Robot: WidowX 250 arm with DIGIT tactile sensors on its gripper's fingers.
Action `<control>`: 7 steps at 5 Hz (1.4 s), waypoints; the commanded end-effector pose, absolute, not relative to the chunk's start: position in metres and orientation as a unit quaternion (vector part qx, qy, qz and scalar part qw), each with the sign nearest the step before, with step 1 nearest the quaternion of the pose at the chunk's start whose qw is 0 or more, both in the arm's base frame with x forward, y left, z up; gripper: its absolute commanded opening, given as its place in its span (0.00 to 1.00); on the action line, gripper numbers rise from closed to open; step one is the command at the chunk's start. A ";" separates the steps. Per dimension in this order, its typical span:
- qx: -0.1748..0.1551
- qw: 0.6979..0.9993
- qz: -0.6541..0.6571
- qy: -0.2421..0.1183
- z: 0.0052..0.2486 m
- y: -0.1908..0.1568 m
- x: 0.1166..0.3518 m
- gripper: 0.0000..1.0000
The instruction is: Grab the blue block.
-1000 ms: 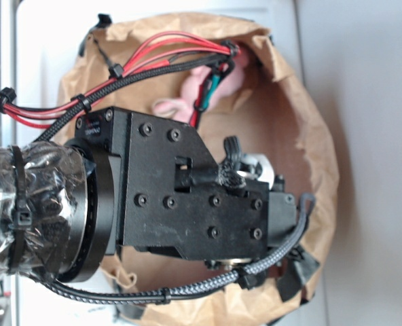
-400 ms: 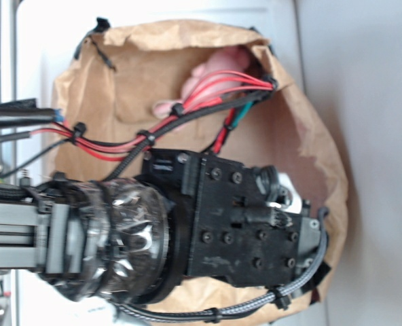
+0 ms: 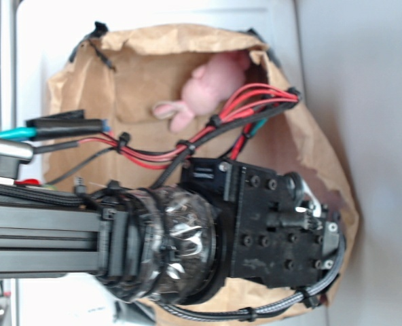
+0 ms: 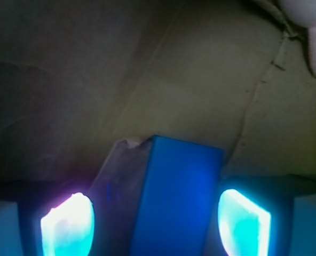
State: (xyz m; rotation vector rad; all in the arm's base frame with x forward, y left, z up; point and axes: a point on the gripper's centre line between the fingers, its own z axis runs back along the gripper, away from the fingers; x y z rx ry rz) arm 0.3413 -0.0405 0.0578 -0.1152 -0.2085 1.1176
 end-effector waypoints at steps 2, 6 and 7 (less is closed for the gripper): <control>-0.048 0.843 0.522 -0.119 0.054 -0.039 0.349 1.00; -0.026 0.858 0.502 -0.104 0.031 -0.048 0.338 1.00; -0.035 0.850 0.515 -0.099 0.034 -0.059 0.326 0.00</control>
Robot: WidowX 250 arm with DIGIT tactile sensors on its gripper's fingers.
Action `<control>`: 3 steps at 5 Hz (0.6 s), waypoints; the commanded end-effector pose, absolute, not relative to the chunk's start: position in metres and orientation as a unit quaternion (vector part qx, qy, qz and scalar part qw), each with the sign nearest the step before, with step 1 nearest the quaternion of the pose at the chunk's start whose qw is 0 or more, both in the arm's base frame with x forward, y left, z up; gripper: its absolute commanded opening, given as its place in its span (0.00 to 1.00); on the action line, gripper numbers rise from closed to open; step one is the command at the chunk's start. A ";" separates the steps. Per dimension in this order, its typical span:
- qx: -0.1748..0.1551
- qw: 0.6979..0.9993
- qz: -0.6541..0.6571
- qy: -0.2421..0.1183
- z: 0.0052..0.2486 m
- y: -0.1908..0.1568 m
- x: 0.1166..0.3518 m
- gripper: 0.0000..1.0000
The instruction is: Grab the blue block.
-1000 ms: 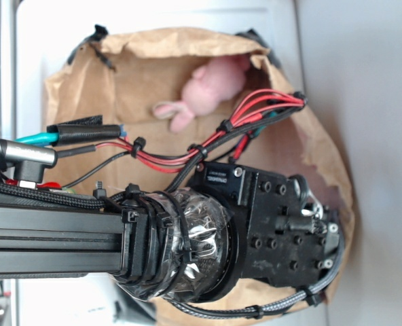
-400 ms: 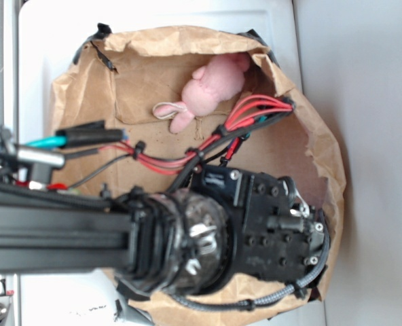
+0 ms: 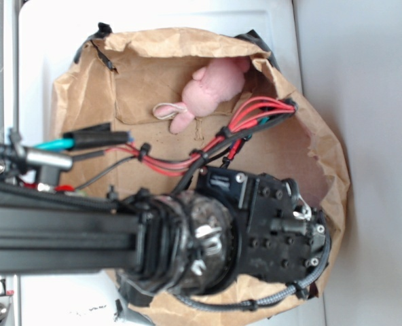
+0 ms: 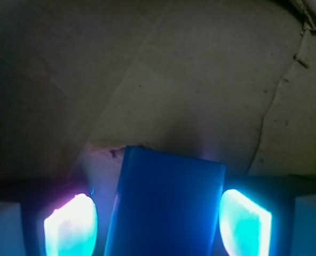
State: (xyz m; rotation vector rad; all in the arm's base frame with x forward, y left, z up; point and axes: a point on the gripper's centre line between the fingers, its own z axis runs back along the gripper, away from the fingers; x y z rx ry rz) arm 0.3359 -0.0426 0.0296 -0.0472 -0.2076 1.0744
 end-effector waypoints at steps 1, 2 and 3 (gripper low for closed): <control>-0.041 0.849 0.515 -0.106 0.042 -0.056 0.325 0.00; -0.041 0.864 0.491 -0.107 0.052 -0.050 0.321 0.00; -0.063 0.890 0.437 -0.111 0.078 -0.030 0.320 0.00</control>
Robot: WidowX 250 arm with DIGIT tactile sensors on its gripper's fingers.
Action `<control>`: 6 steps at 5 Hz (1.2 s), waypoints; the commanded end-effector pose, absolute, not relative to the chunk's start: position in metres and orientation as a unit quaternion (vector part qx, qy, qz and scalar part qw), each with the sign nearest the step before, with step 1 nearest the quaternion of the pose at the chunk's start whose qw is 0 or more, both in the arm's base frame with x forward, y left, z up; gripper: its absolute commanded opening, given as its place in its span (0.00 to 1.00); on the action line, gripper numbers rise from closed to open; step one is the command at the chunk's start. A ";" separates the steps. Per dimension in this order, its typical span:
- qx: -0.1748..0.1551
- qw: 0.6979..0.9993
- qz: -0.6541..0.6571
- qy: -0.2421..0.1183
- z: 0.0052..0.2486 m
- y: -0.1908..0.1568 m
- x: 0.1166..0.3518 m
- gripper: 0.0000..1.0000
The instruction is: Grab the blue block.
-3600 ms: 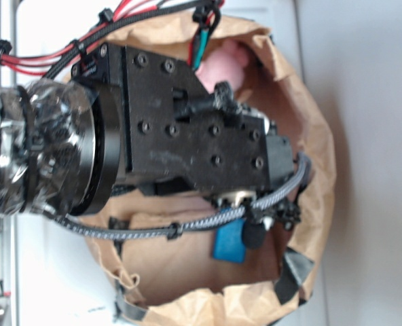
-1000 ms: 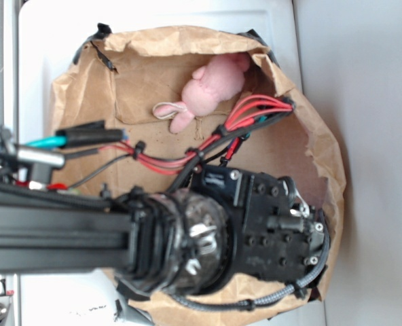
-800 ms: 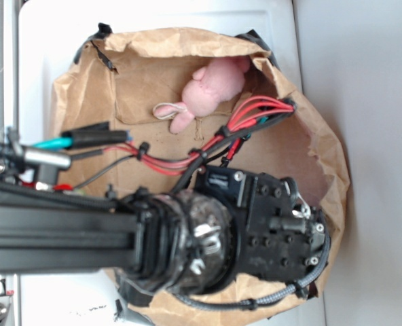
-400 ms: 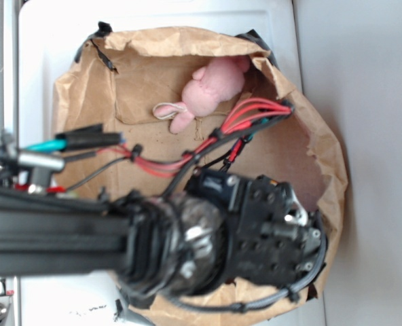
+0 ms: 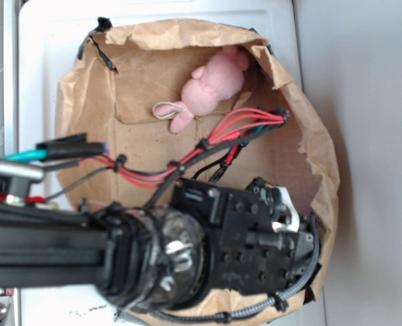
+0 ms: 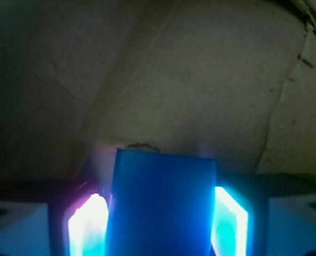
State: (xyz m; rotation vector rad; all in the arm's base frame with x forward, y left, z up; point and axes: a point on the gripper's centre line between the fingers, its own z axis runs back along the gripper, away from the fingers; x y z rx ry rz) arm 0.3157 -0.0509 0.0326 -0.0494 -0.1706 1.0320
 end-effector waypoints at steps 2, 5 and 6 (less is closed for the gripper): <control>-0.016 0.944 0.306 -0.121 0.143 0.014 0.316 0.00; 0.082 0.966 0.164 -0.185 0.205 0.032 0.292 0.00; 0.039 0.978 0.127 -0.163 0.215 0.041 0.288 0.00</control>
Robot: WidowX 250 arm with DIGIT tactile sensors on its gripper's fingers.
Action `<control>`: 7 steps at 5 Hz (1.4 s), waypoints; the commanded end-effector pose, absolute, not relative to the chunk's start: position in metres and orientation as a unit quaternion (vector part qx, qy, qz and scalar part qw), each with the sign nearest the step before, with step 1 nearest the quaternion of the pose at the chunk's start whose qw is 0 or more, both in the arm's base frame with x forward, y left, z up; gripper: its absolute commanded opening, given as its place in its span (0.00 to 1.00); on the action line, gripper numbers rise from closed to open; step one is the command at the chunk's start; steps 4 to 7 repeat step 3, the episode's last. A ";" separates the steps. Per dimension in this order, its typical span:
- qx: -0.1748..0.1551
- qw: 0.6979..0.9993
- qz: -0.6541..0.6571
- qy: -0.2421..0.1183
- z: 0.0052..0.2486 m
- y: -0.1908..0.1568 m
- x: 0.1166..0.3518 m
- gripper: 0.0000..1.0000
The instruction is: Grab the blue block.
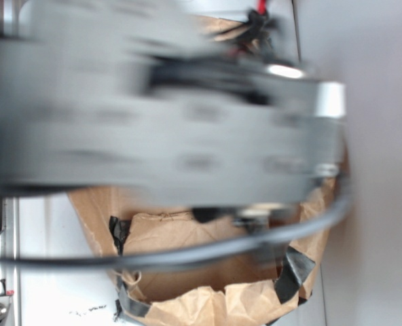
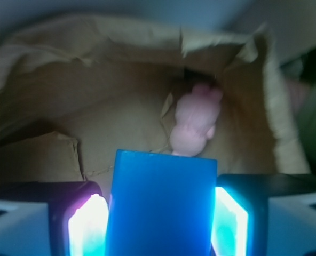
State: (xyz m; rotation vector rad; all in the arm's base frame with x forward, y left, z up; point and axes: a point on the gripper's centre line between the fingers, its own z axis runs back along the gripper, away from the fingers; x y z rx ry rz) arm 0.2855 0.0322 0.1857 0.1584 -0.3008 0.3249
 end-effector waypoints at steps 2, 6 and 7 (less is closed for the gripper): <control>-0.033 0.979 0.115 -0.164 0.220 0.049 0.291 0.00; -0.027 0.980 0.109 -0.162 0.218 0.044 0.290 0.00; -0.027 0.980 0.109 -0.162 0.218 0.044 0.290 0.00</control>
